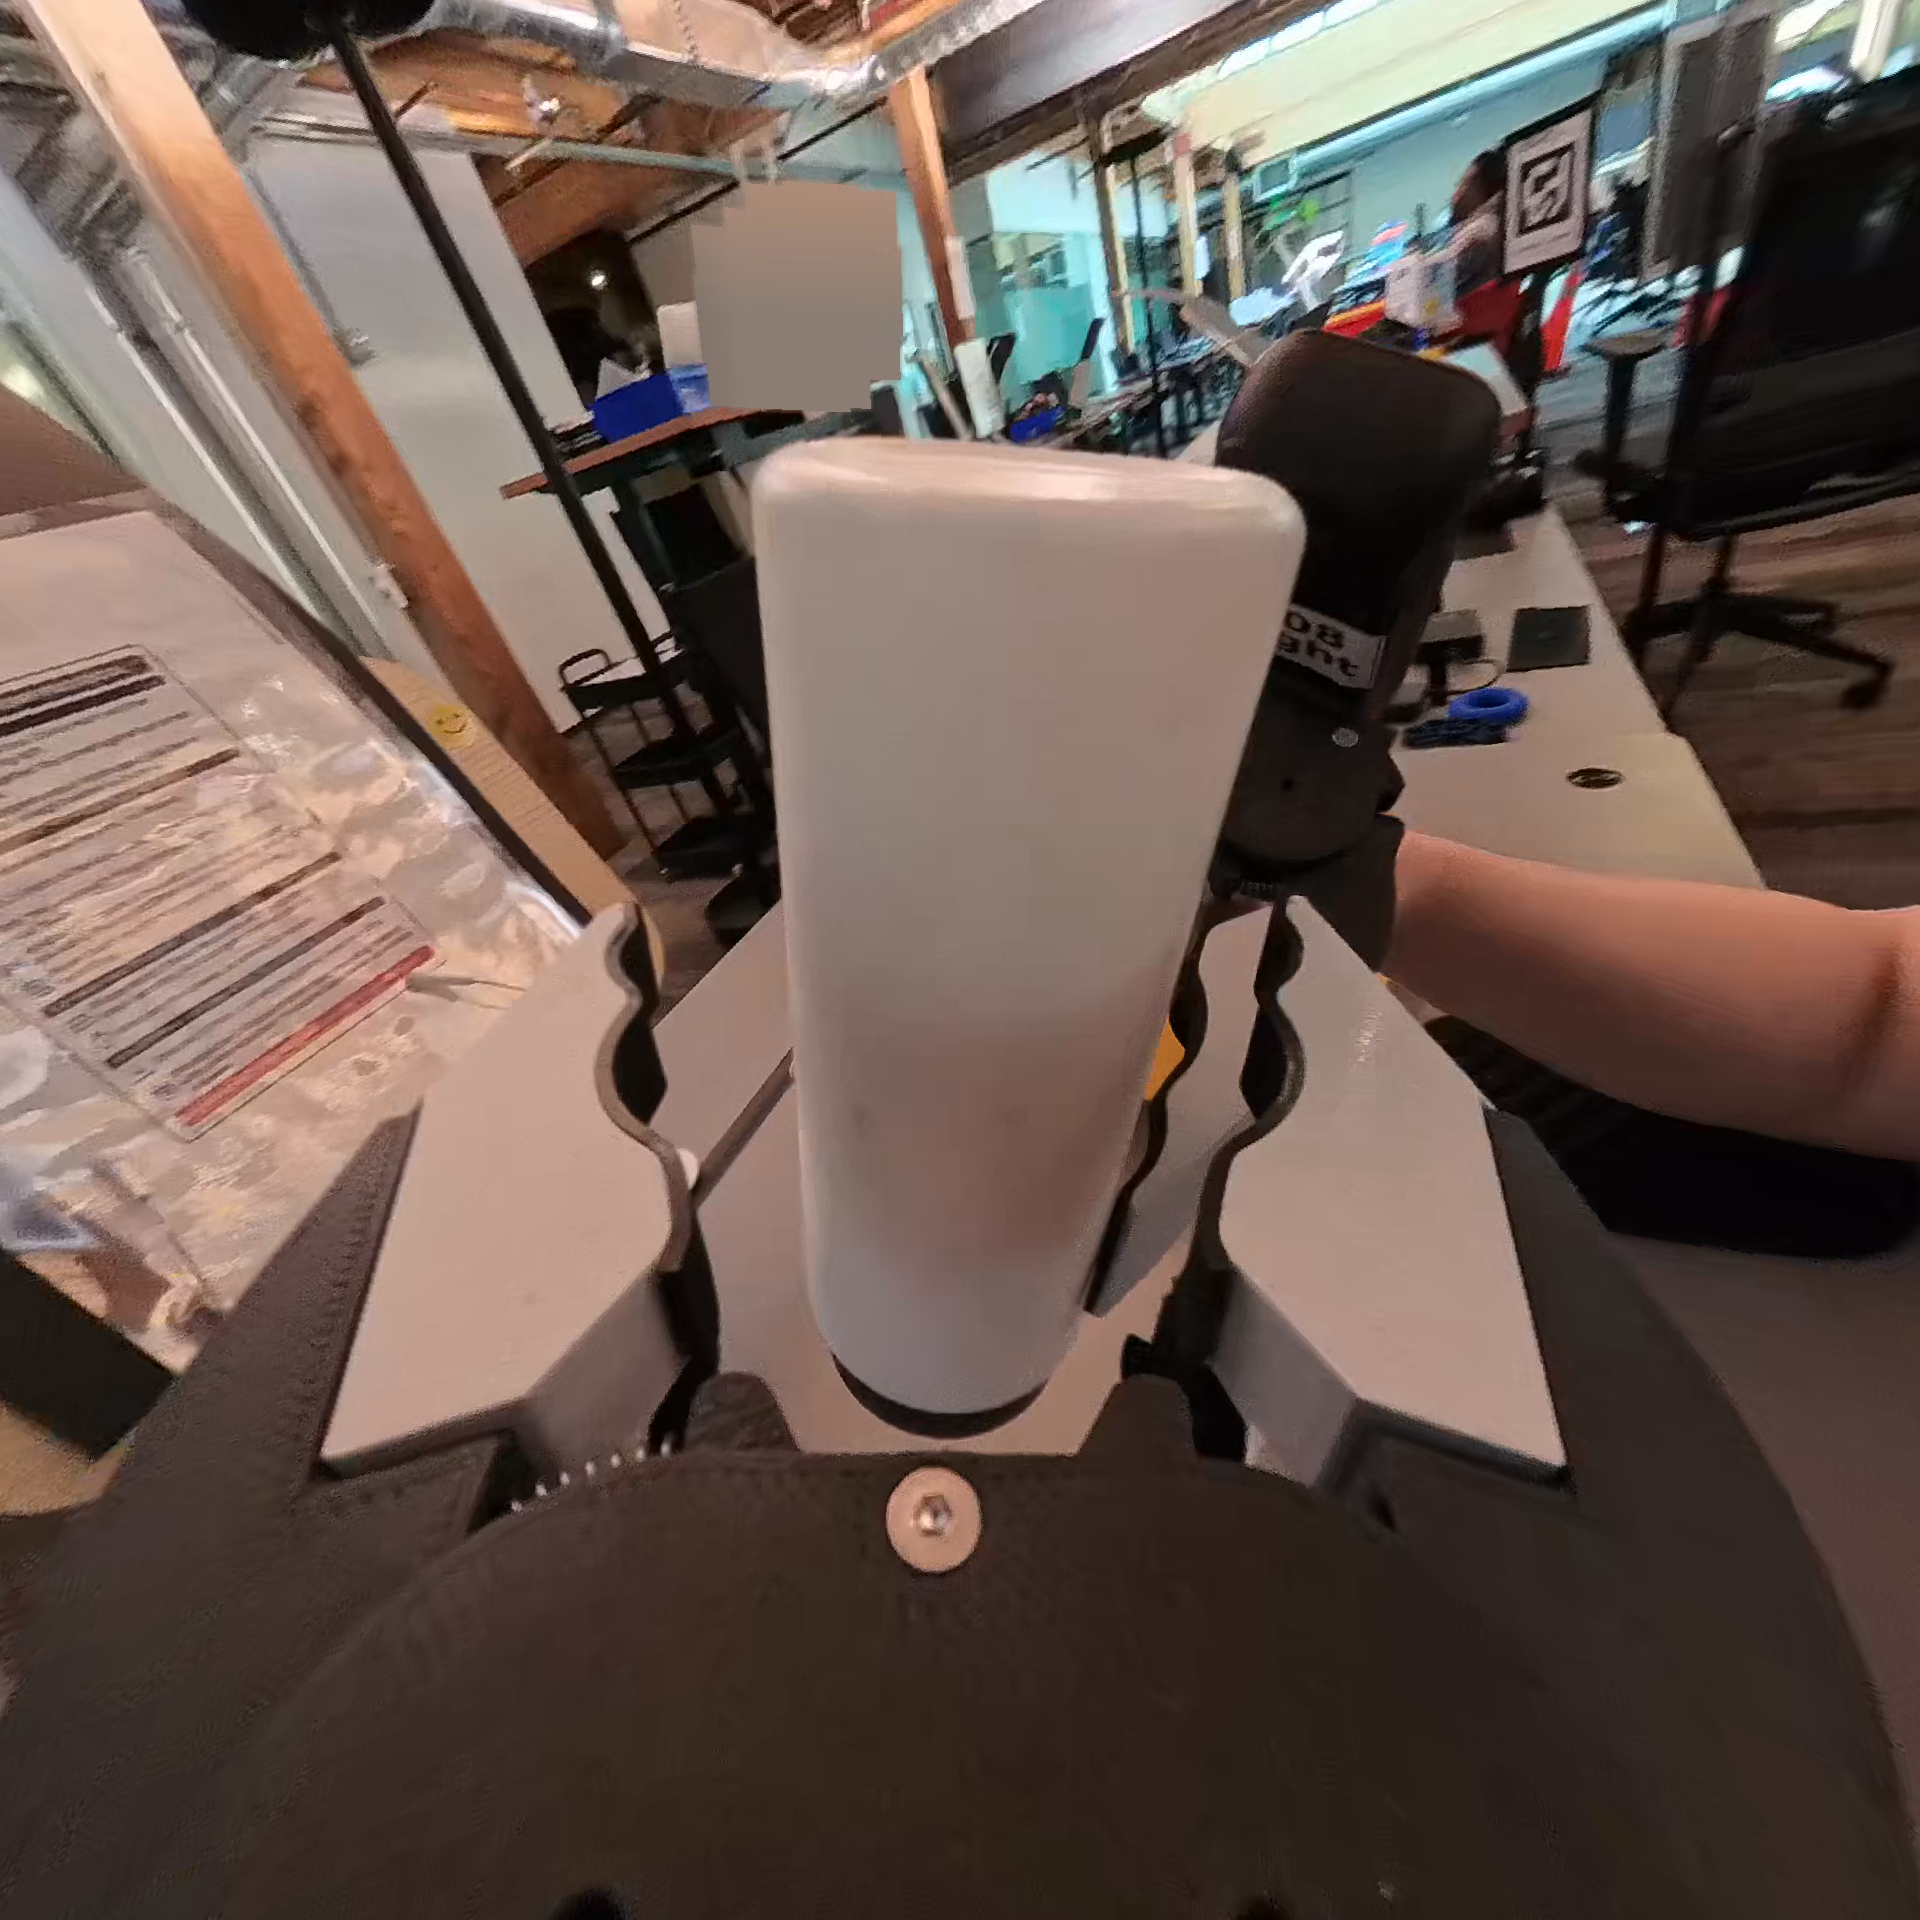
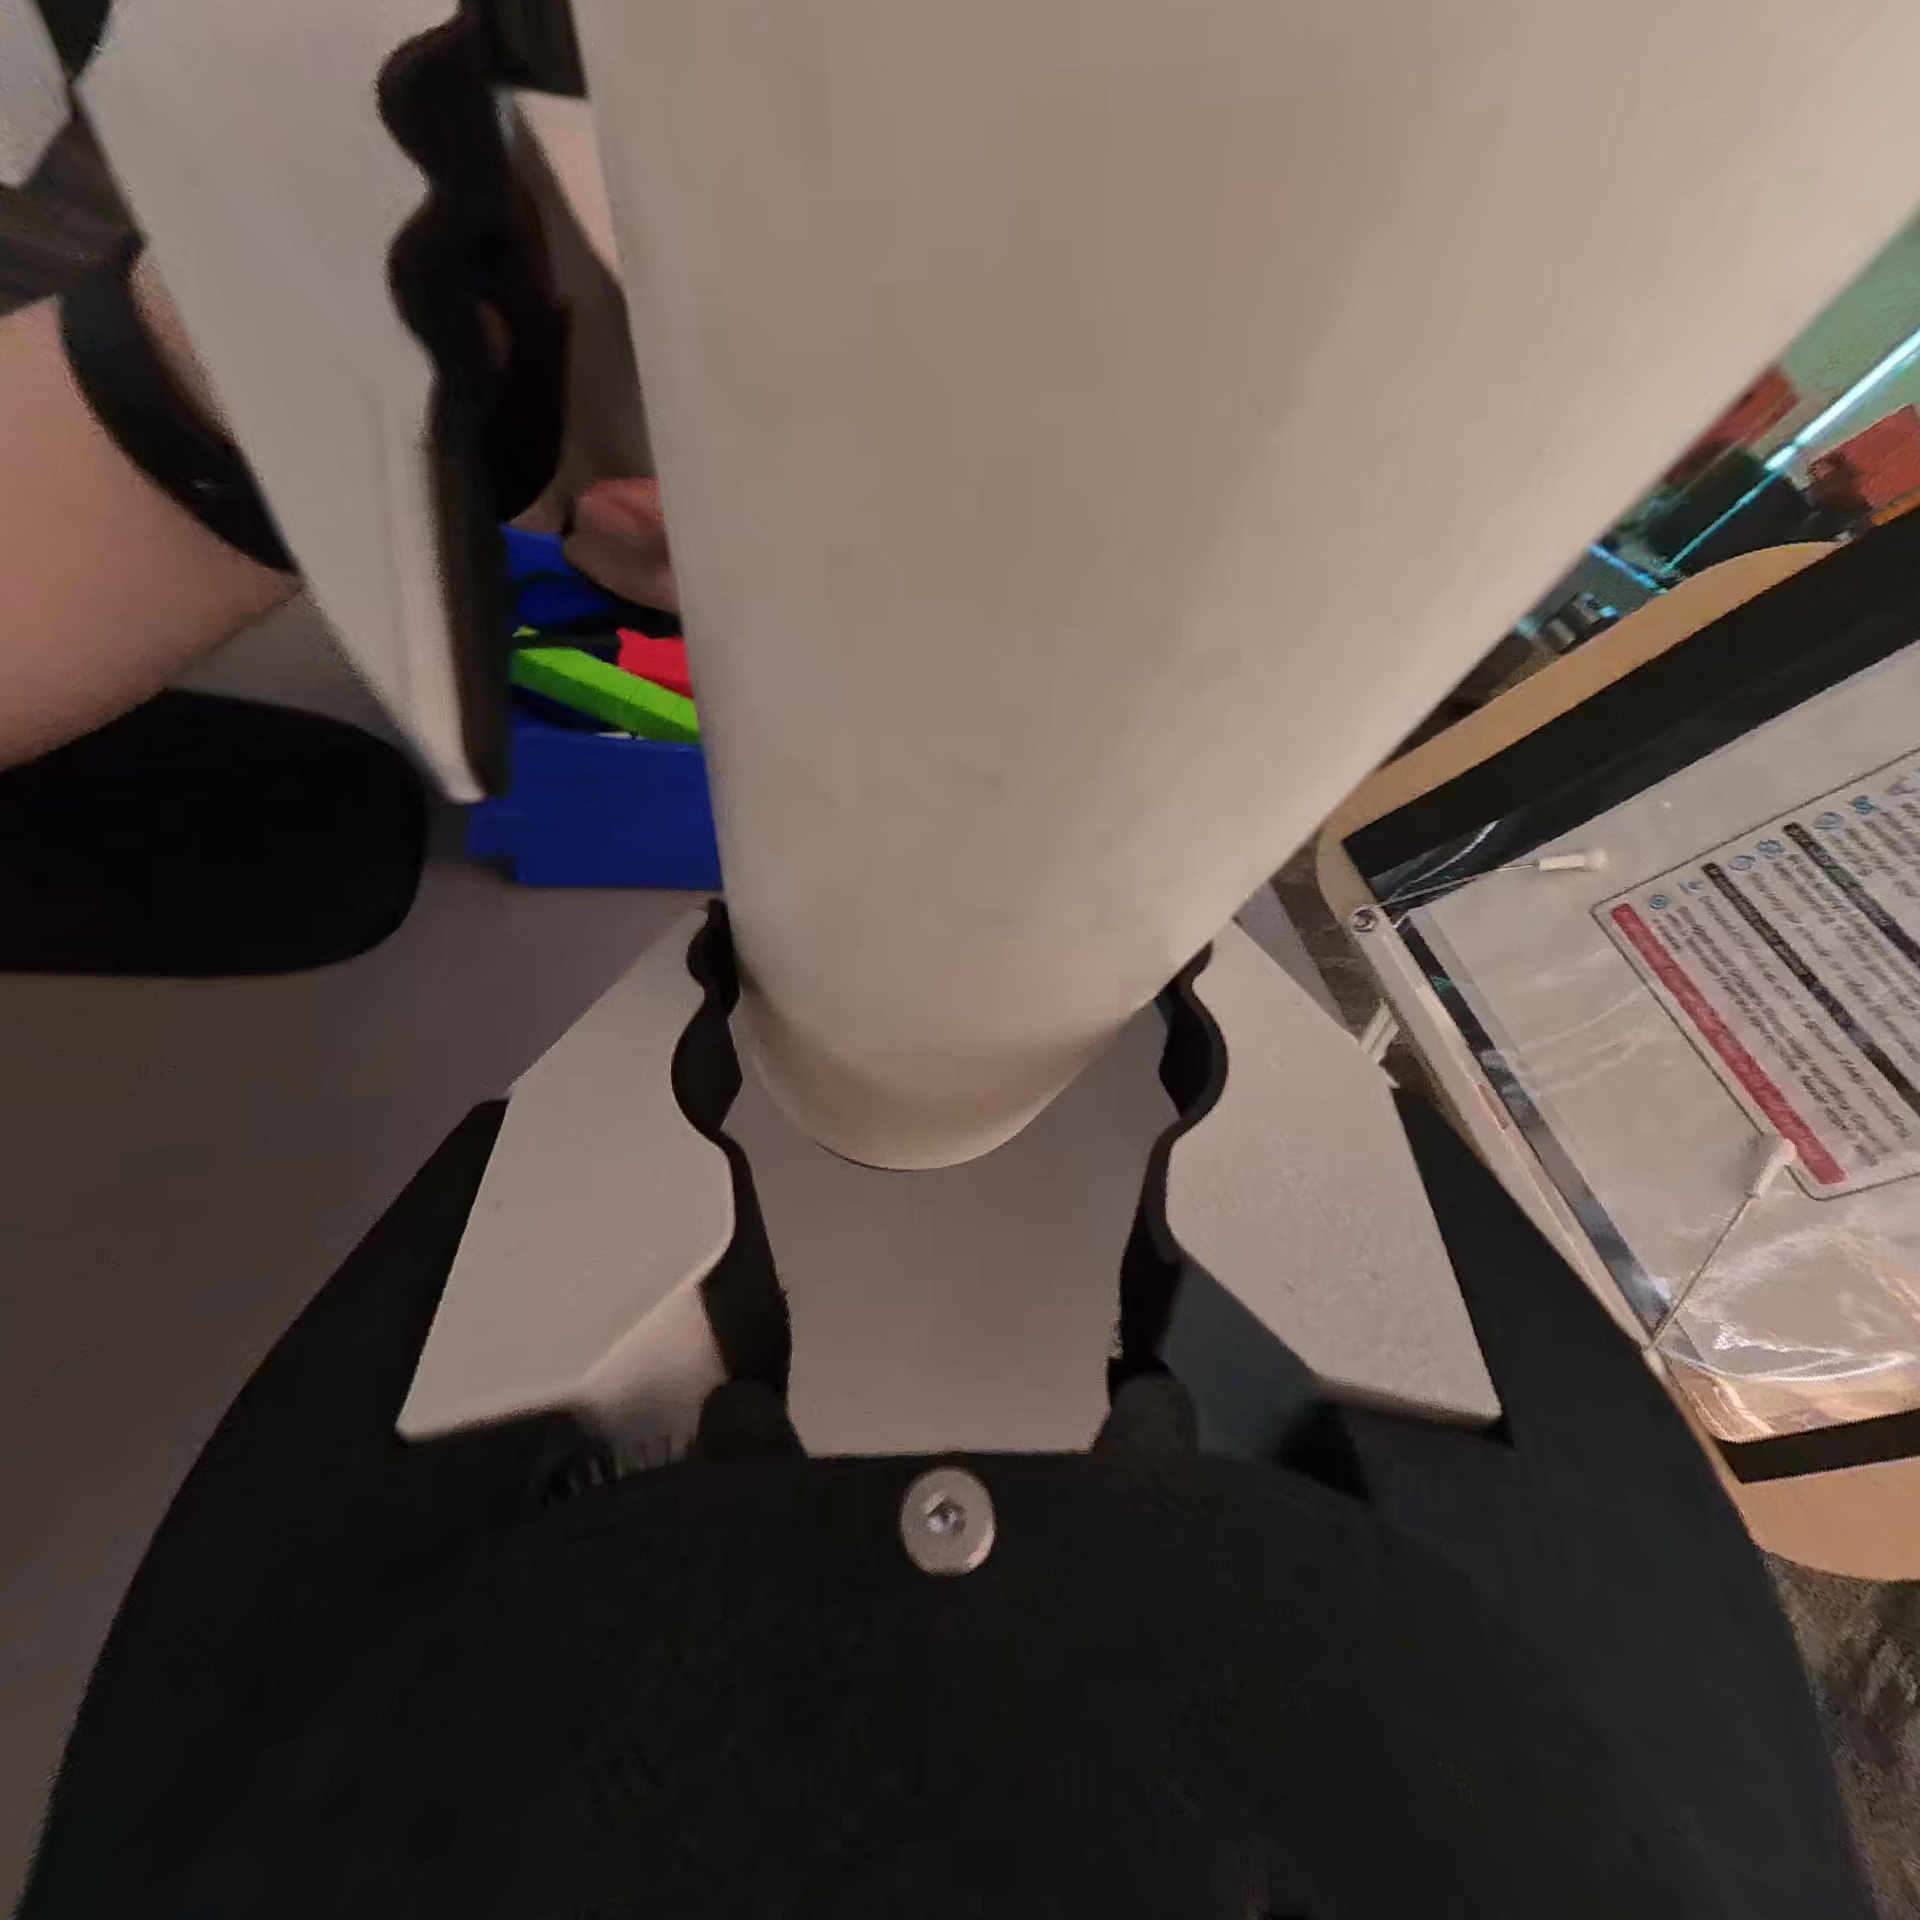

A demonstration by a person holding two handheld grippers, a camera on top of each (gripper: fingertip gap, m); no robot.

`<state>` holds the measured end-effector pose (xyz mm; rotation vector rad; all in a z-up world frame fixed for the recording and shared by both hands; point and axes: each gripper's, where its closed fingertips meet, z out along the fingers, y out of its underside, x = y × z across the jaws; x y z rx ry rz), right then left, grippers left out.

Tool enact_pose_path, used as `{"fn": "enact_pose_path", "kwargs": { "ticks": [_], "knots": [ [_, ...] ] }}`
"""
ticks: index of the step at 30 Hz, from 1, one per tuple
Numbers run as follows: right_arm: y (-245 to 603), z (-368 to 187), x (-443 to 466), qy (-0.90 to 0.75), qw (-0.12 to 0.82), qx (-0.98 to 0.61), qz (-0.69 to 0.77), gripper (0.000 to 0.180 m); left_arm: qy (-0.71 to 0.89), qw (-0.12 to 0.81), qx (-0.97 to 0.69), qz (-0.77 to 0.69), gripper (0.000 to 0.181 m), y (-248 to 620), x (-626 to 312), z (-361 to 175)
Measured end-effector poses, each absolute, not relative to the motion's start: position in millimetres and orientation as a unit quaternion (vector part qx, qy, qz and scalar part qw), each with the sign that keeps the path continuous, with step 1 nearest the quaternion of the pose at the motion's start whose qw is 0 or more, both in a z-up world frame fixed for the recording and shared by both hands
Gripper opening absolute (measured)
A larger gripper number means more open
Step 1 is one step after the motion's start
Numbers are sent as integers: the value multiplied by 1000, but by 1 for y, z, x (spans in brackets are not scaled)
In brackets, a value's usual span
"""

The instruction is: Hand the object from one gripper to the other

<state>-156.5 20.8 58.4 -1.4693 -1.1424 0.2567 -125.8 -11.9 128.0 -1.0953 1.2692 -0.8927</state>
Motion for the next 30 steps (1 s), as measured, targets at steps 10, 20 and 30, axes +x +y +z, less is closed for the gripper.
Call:
{"fn": "enact_pose_path", "kwargs": {
  "ticks": [10, 20, 30],
  "knots": [
    [19, 44, -154, -530, 564, -628, 86, 84, 594, 560, -450, -363, 85, -15, -115, 105],
    [21, 81, -96, -484, 616, -619, 51, 86, 474, 698, -471, -257, 83, 42, -175, 151],
    [-6, 153, -65, -419, 726, -545, -26, 68, 333, 798, -480, -151, 82, 83, -243, 180]
  ]
}}
